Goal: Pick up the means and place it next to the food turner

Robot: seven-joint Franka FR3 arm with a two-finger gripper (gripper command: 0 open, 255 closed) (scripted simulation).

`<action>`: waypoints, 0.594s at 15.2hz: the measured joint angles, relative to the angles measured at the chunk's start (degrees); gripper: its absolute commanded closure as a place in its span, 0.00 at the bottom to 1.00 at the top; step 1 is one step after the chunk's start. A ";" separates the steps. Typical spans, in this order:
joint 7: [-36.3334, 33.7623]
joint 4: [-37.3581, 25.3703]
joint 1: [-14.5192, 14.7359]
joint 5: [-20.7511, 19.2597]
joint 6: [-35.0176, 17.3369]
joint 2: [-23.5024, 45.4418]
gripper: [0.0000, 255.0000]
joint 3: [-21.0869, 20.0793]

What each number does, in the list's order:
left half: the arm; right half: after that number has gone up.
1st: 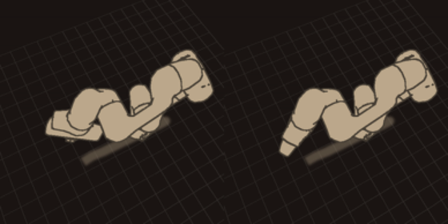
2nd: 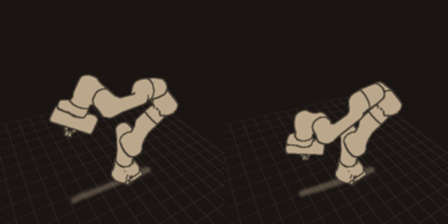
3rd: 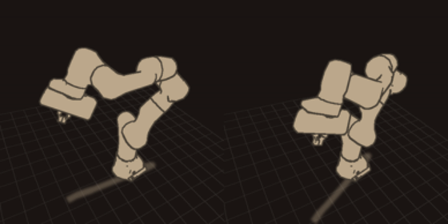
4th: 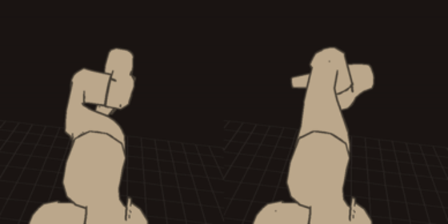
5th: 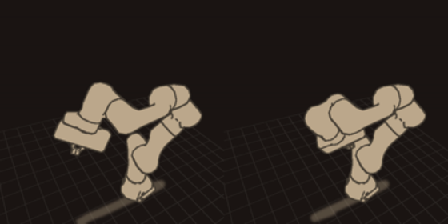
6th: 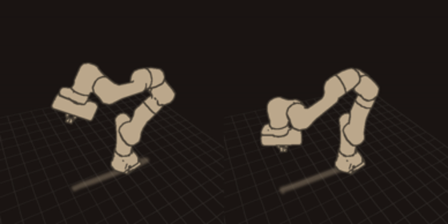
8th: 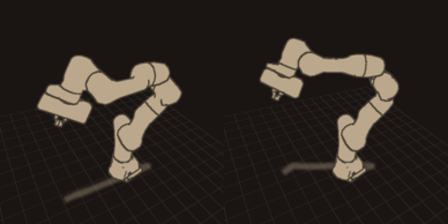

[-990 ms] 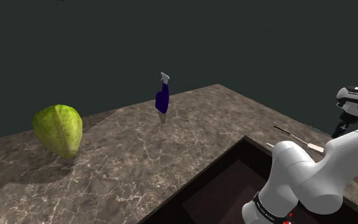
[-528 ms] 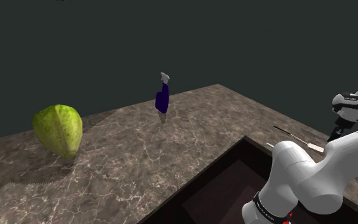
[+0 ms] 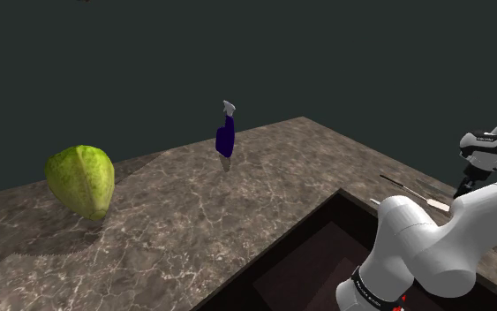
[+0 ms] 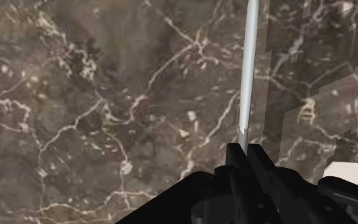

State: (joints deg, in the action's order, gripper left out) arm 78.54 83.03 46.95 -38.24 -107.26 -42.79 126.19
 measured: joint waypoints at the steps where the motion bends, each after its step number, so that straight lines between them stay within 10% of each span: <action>1: 0.00 0.00 0.00 0.00 0.00 0.00 0.00 0.00; 9: 0.42 -1.48 0.31 0.67 1.77 0.65 0.00 -0.48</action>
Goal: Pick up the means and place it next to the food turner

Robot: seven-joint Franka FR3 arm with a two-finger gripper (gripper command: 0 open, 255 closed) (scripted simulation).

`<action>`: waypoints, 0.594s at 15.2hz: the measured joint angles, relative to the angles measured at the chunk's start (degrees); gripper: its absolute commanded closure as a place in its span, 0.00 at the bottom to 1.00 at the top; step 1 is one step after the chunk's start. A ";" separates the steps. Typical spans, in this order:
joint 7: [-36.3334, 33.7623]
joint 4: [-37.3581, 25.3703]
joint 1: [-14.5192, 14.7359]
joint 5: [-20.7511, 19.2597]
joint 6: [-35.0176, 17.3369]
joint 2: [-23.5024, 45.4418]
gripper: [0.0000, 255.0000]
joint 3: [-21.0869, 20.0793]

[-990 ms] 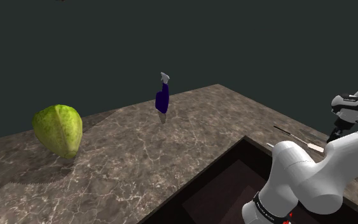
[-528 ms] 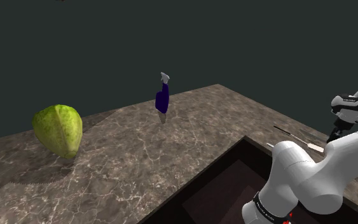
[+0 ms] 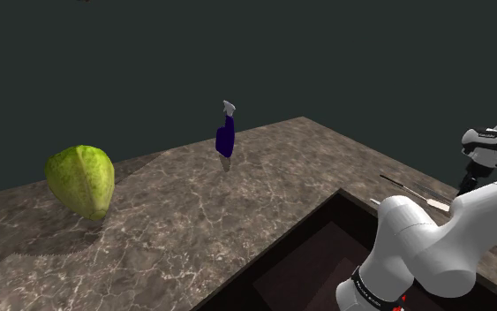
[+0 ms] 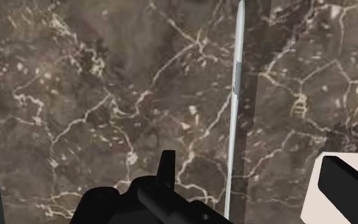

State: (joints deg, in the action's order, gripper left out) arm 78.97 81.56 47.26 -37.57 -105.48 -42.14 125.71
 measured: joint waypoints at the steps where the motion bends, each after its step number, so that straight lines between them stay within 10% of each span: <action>1: 0.10 -1.02 0.36 0.47 1.32 0.51 0.00 -0.37; 9: 1.01 -2.77 0.26 1.37 3.70 1.55 0.00 -1.01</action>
